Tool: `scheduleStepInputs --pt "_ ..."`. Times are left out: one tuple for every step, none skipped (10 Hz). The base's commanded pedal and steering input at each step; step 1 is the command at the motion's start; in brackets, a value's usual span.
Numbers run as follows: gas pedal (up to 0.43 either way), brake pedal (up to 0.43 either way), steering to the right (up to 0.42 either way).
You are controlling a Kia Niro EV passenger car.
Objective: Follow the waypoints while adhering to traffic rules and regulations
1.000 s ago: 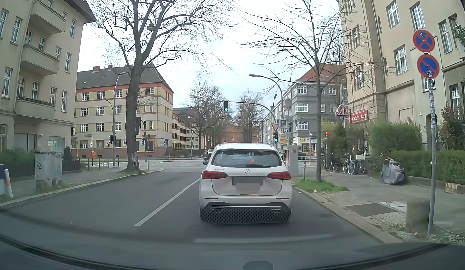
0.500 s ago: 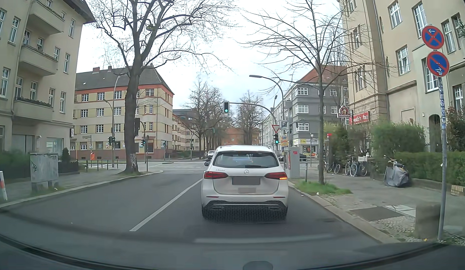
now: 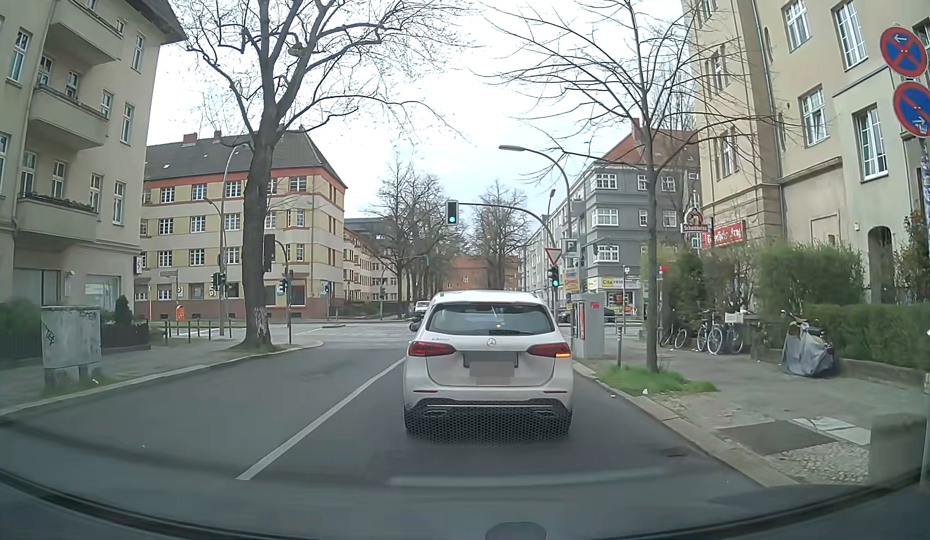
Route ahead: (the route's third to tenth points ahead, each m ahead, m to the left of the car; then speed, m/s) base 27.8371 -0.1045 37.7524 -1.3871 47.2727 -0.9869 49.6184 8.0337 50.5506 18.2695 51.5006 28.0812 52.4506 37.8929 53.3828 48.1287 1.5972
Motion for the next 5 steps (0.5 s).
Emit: scheduleStepInputs --pt "0.087 0.000 -0.002" --pt "0.079 0.000 -0.002" --pt "0.067 0.000 -0.002" --pt "0.067 0.000 -0.003" --pt "0.067 0.000 -0.002"
